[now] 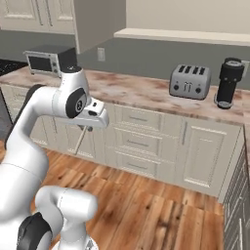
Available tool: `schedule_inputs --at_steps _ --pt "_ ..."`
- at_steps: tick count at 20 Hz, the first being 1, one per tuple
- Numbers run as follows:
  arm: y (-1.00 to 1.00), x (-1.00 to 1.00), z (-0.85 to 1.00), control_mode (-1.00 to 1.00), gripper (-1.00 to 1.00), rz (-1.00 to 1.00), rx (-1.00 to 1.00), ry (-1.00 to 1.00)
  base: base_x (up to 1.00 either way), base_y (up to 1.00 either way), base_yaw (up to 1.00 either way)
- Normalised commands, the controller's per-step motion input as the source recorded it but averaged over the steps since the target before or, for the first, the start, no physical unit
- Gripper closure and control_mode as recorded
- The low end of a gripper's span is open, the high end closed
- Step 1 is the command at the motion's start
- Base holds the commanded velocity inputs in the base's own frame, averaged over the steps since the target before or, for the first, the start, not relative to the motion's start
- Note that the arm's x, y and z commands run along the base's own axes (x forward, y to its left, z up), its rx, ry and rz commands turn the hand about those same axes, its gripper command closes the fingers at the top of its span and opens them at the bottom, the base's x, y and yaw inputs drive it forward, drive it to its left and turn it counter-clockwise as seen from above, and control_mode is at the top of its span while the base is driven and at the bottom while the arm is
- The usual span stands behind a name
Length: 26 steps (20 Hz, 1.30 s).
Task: Pick up the bar soap and dish brush from the sink, and place them back in the cabinet, and close the cabinet doors.
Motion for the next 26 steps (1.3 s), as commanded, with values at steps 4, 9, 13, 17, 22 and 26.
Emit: schedule_inputs --at_steps 4,9,13,17,22,26 --pt "0.00 0.00 0.00 1.00 1.00 0.00 0.00 0.00 0.40 -0.01 -0.18" --pt "0.00 0.00 0.00 1.00 1.00 0.00 0.00 0.00 0.36 0.00 -0.27" --pt "0.00 0.00 0.00 1.00 1.00 0.00 0.00 0.00 0.34 0.00 -0.25" --pt "0.00 0.00 0.00 1.00 1.00 0.00 0.00 0.00 0.24 0.00 -0.26" --pt "0.00 0.00 0.00 1.00 1.00 0.00 0.00 0.00 0.27 0.00 -0.21" --pt "0.00 0.00 0.00 1.00 1.00 0.00 0.00 0.00 0.47 0.00 -0.13"
